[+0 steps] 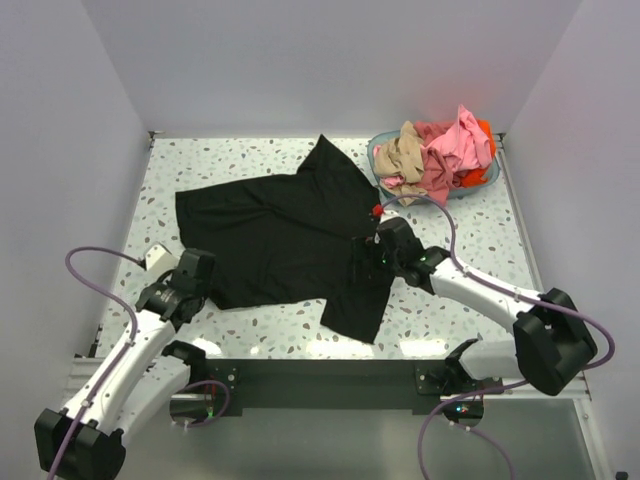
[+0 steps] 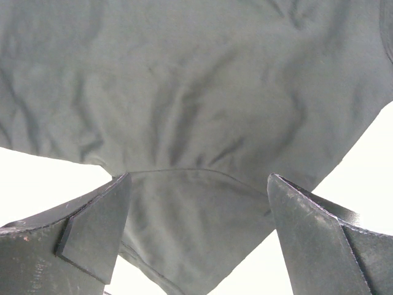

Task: Fold and stack the t-shirts
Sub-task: Flatten the tshirt out

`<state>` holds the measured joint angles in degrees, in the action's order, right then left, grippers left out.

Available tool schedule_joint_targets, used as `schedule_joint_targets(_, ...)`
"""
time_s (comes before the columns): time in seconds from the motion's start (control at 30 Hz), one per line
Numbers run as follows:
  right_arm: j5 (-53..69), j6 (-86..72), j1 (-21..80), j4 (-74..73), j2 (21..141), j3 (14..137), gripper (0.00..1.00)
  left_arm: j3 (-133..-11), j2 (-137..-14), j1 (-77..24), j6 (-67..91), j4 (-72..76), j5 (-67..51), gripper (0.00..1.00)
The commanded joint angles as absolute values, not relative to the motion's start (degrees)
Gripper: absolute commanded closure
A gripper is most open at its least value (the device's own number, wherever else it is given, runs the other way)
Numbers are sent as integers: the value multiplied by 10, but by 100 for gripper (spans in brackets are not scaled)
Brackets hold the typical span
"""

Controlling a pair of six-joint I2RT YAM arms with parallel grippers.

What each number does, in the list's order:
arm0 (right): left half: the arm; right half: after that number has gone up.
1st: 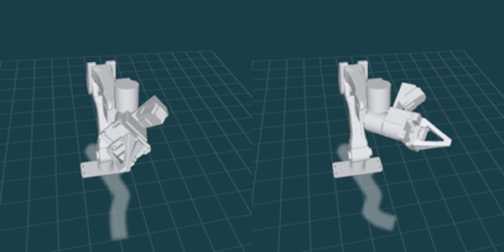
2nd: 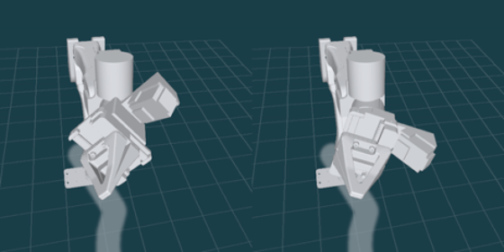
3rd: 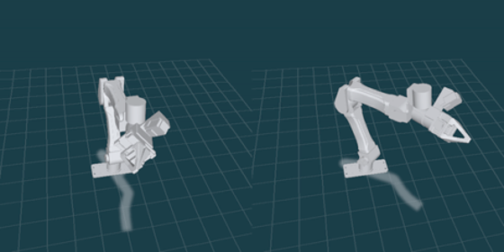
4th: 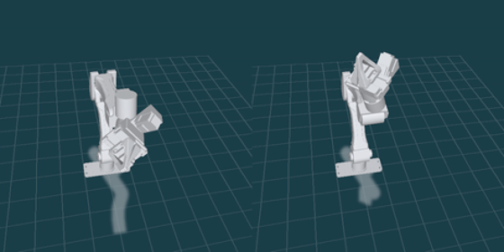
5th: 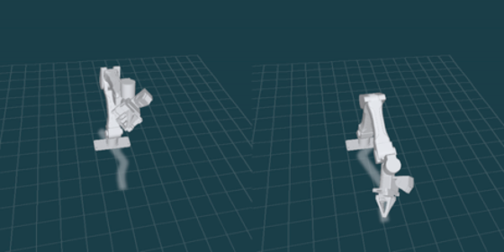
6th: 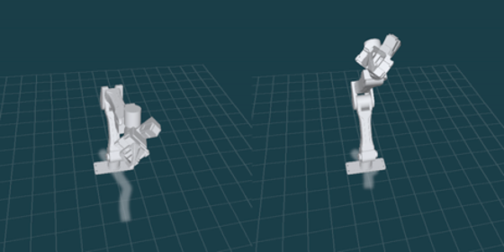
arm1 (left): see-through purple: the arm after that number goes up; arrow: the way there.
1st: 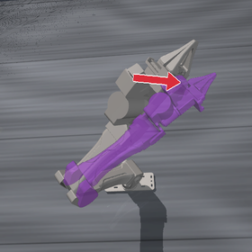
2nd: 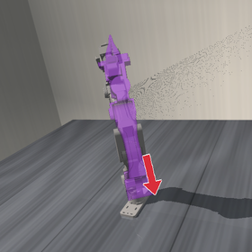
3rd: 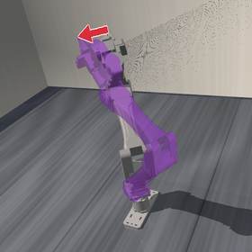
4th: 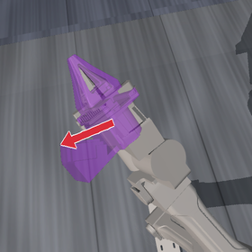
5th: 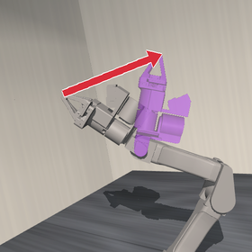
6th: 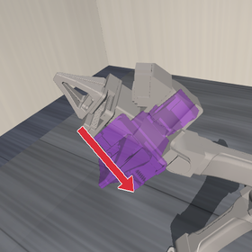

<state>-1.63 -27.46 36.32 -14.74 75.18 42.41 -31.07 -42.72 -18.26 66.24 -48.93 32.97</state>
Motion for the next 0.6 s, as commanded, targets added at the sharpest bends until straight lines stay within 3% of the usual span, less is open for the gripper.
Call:
schedule_joint_targets(0.0, -40, -291, 360, -161, 724, 414, 5, -366, -392, -178, 701, -545, 376, 100)
schedule_joint_targets(0.57, -94, -404, 402, -262, 612, 312, 11, -390, -363, -178, 665, -551, 374, 100)
